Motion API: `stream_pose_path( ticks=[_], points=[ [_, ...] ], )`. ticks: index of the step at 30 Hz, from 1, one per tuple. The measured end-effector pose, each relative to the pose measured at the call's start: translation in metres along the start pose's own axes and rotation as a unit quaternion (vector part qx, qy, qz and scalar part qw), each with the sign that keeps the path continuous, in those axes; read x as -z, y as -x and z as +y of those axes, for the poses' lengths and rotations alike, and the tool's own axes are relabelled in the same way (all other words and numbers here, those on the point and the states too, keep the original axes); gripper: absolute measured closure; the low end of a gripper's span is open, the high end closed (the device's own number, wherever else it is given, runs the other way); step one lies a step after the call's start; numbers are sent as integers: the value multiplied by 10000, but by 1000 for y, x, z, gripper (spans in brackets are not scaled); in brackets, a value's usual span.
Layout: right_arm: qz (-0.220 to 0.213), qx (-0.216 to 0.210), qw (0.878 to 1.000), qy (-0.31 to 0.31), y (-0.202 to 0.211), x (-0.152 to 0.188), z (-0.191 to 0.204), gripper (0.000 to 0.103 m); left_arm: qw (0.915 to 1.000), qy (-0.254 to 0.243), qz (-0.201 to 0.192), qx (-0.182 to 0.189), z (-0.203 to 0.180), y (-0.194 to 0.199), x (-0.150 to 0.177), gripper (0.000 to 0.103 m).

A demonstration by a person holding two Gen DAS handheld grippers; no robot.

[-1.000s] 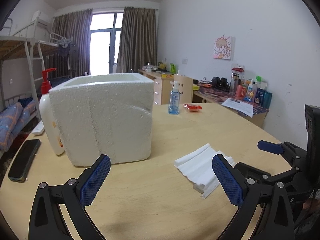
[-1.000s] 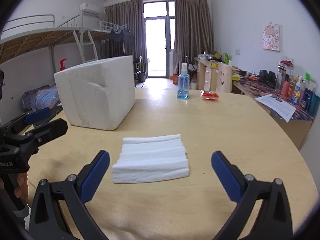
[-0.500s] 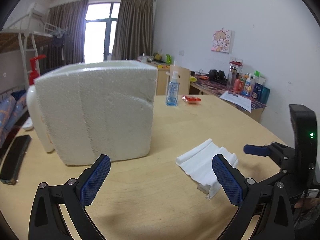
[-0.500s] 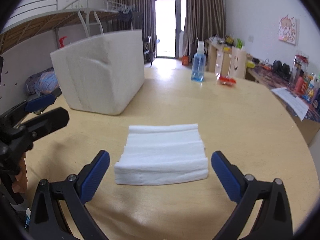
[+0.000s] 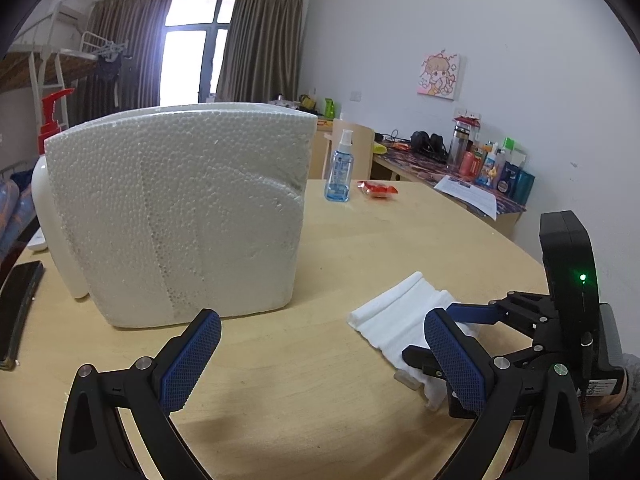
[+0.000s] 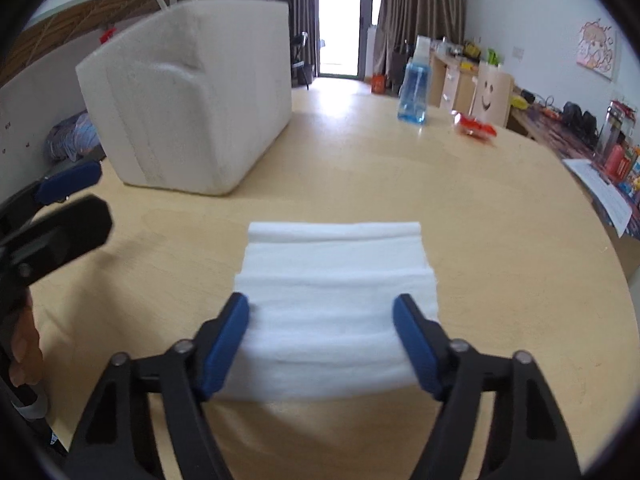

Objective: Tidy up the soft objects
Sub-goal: 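Lower the right tool onto the folded white tissue and close it, then lift the white tissue with the right tool, uncovering the white foam roll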

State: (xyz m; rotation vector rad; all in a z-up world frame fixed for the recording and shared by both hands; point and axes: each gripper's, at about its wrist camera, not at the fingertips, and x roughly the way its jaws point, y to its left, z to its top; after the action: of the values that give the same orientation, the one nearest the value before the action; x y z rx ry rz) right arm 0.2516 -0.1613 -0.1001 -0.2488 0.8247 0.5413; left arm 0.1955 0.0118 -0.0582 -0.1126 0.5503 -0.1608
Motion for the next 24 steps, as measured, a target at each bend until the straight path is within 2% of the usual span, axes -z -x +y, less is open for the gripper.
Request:
stream_pose_path(
  ticks=[5,7,8,10,12,13,20,24],
  points=[
    [71,132,9998,141,2,-2,6,47,10000,26,4,1,1,-1,-1,1],
    [63,88,9998,195,4,0,8,66,10000,52,-1,-2,3,-1,-1,1],
    [56,68,9997,217,6,1,9,69,10000,69,8,-1,4,-2,-1,1],
    [59,5,9998,215,7,2,9,83,10000,84,17,8,3,-2,-1,1],
    [49,-73,9999,110,9,1,5,90,10000,79,19,25,3,-2,-2,1],
    [45,-167,9998,57,12,1,3,92,10000,63,30,47,2,-2,-2,1],
    [-60,-62,10000,-6,24,5,-4,94,9996,0,72,269,-8,-1,1,1],
    [-67,-10,9999,-112,29,14,-11,94,9984,-228,228,456,-22,-4,5,1]
  ],
)
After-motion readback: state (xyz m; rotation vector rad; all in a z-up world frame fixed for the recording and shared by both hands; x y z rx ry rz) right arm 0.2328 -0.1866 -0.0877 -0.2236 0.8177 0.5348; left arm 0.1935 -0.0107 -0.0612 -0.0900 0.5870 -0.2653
